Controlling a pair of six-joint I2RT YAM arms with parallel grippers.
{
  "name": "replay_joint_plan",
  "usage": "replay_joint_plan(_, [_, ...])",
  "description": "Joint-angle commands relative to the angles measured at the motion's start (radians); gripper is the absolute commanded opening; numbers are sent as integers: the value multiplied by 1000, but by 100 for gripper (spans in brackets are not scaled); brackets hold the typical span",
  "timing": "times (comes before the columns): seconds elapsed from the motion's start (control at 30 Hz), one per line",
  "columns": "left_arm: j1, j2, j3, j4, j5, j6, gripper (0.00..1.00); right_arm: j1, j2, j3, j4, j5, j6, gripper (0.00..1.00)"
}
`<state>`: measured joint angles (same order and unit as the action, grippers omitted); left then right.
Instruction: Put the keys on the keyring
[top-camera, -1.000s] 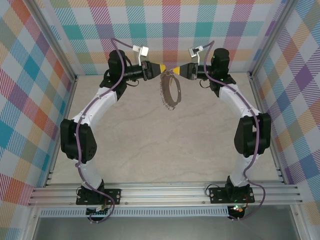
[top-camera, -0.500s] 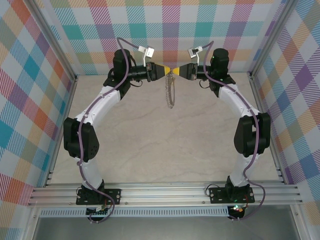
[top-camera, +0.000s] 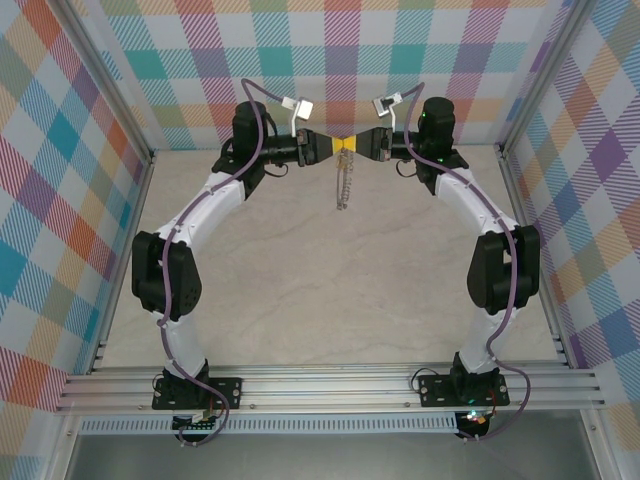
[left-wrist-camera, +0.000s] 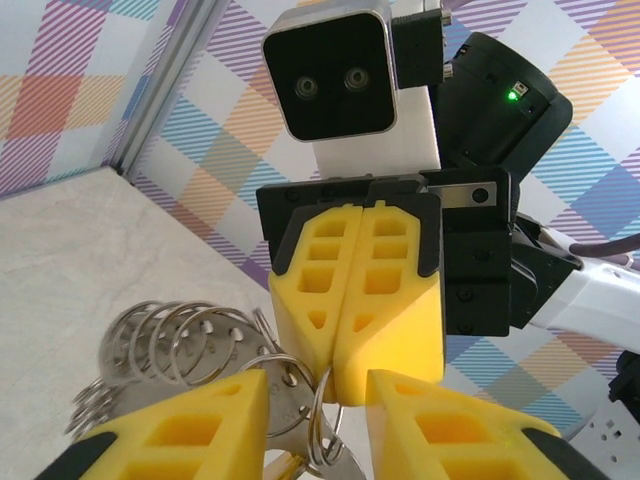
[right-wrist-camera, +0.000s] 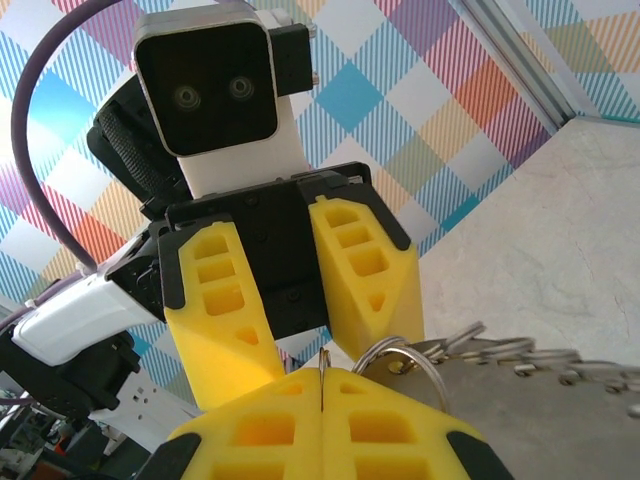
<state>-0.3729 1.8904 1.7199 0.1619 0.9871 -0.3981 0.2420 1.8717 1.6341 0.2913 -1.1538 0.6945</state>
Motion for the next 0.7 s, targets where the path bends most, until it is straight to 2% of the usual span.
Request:
replay_joint_plan(0.0, [-13, 3, 39, 8, 28, 15, 26, 6, 2, 33, 42, -21, -3, 0])
replay_joint_plan(0.17, [-16, -1, 35, 14, 33, 13, 16, 6, 4, 33, 44, -19, -1, 0])
replay_joint_plan(0.33, [-18, 3, 34, 27, 27, 6, 0, 6, 0, 35, 41, -18, -3, 0])
replay_joint_plan(0.37, [-18, 3, 31, 34, 24, 0, 0, 4, -3, 36, 23, -17, -13, 0])
replay_joint_plan(0.43, [-18, 3, 23, 62, 23, -17, 0, -3, -25, 27, -9, 1, -39, 18])
replay_joint_plan(0.53, [-18, 1, 20, 85, 26, -29, 0, -26, -76, -13, -18, 35, -56, 36])
replay_joint_plan(0.67, [-18, -3, 18, 118, 34, -54, 0, -47, -148, -113, 6, 114, -61, 39])
